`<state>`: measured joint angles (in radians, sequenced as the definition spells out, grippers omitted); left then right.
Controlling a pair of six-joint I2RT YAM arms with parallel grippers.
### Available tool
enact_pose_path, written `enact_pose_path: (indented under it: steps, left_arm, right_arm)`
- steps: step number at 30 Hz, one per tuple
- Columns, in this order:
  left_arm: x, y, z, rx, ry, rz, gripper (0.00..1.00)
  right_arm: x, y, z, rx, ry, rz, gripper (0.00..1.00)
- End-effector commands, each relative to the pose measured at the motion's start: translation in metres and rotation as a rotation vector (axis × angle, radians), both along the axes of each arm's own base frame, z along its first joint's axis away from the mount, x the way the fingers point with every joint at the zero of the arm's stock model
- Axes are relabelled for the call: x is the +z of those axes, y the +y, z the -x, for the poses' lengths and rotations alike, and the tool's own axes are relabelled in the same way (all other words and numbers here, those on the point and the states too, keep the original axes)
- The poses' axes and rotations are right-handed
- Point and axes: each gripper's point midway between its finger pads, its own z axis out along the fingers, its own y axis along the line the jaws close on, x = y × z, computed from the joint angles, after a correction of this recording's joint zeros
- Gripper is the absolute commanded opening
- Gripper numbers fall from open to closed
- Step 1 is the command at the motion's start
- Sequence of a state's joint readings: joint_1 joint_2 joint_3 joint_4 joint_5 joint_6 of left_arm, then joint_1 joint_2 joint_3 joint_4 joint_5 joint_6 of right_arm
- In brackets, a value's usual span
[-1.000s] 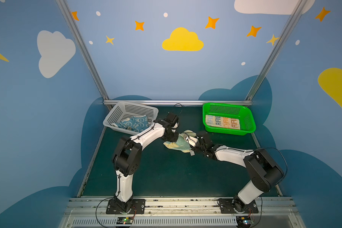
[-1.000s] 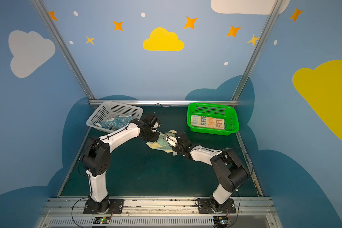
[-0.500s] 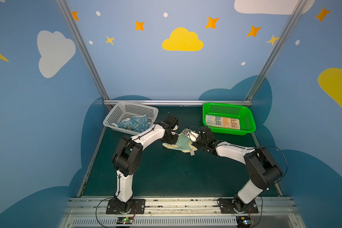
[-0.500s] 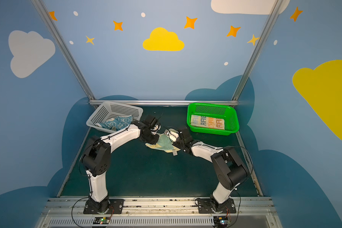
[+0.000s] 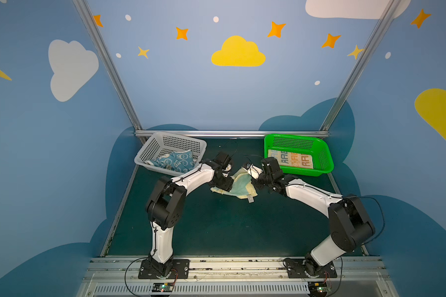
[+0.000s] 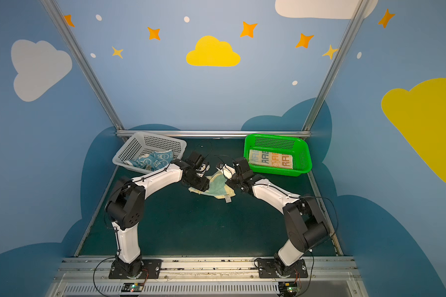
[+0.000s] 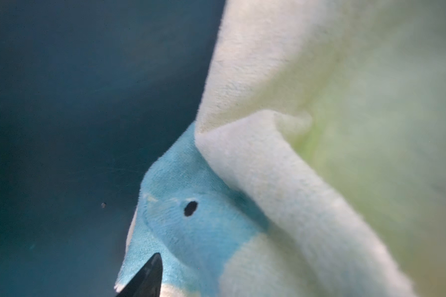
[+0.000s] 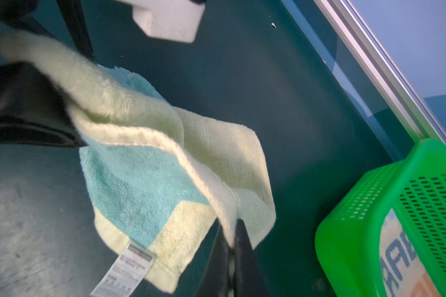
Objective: Fold and stack the towels
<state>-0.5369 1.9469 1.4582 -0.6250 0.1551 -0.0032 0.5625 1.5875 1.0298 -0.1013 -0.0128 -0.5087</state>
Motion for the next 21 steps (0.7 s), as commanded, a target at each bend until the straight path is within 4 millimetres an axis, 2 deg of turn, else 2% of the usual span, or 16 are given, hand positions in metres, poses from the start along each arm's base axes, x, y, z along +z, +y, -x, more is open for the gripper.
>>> enact_pose_path:
  steps: [1,9,13,21]
  left_arm:
    - [0.019,0.007,-0.008,0.017,-0.039,0.035,0.77]
    - [0.055,0.019,-0.026,0.079,-0.114,0.123,0.79]
    - [0.071,0.009,-0.02,0.043,-0.119,0.205,0.81]
    - [0.084,-0.004,-0.004,-0.038,-0.142,0.308,0.8]
  right_arm:
    - [0.016,-0.013,0.013,-0.071,0.086,-0.022,0.0]
    - [0.03,-0.03,0.024,-0.12,0.115,0.022,0.0]
    - [0.029,-0.033,0.026,-0.126,0.123,0.036,0.0]
    - [0.036,-0.031,0.024,-0.129,0.128,0.03,0.0]
